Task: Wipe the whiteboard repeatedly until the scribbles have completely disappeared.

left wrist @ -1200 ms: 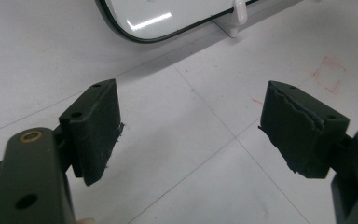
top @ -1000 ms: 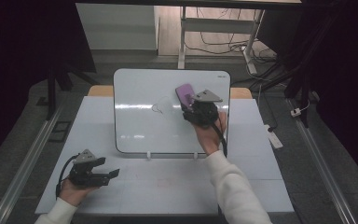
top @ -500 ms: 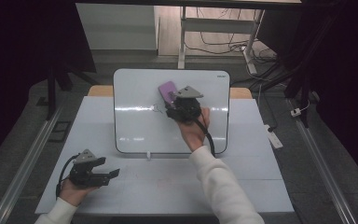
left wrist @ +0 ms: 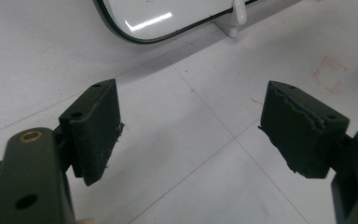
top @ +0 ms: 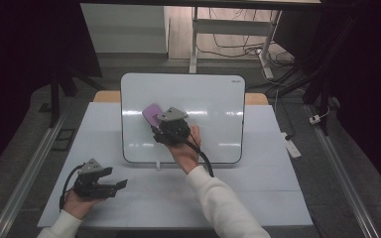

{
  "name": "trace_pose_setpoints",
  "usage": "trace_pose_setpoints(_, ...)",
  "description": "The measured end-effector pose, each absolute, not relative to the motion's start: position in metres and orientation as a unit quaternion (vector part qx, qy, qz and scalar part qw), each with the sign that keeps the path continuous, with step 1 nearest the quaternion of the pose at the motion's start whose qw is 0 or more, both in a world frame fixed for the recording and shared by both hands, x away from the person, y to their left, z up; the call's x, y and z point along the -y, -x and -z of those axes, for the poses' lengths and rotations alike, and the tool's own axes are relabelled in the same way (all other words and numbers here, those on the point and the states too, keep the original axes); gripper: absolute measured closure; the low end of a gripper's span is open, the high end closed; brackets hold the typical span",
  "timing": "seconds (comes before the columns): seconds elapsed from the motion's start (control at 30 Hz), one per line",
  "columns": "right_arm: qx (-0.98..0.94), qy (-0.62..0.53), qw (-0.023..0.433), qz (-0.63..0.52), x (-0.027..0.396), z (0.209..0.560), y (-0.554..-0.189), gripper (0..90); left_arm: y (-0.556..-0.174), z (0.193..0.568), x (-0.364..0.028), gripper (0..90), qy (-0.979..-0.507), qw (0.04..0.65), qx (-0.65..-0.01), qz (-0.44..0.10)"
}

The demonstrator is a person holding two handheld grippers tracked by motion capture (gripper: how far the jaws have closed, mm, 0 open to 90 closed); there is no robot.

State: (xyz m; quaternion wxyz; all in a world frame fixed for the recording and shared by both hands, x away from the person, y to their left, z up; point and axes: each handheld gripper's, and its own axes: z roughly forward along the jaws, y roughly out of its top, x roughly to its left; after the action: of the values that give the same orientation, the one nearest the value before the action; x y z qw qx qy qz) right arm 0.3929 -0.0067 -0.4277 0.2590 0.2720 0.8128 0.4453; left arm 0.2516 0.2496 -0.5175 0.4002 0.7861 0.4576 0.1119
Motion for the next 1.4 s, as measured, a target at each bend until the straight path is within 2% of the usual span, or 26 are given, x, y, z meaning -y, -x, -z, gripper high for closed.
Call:
trace_pose_setpoints(0.4, -0.763, -0.339, 0.321, -0.448, 0.066, 0.392, -0.42, 41.0, -0.251, 0.517, -0.25, 20.9, -0.786, 0.401, -0.457, -0.114)
trace_pose_setpoints(0.5, -0.747, -0.363, 0.312, -0.461, 0.073, 0.383, -0.428, 41.0, -0.252, 0.517, -0.25, 20.9, -0.785, 0.4, -0.459, -0.114)
trace_pose_setpoints(0.6, -0.752, -0.35, 0.314, -0.461, 0.059, 0.385, -0.427, 41.0, -0.253, 0.517, -0.25, 20.9, -0.786, 0.4, -0.458, -0.112)
trace_pose_setpoints(0.9, -0.817, -0.264, 0.233, -0.456, -0.012, 0.426, -0.396, 41.1, -0.252, 0.517, -0.251, 20.9, -0.784, 0.401, -0.459, -0.114)
trace_pose_setpoints(1.0, -0.825, -0.246, 0.242, -0.448, -0.015, 0.434, -0.39, 41.0, -0.252, 0.517, -0.251, 20.9, -0.784, 0.402, -0.459, -0.113)
trace_pose_setpoints(1.1, -0.82, -0.261, 0.234, -0.452, -0.003, 0.43, -0.393, 41.0, -0.252, 0.517, -0.251, 20.9, -0.784, 0.402, -0.459, -0.113)
trace_pose_setpoints(1.4, -0.775, -0.325, 0.304, -0.449, 0.082, 0.408, -0.407, 40.9, -0.252, 0.517, -0.25, 20.9, -0.785, 0.401, -0.458, -0.113)
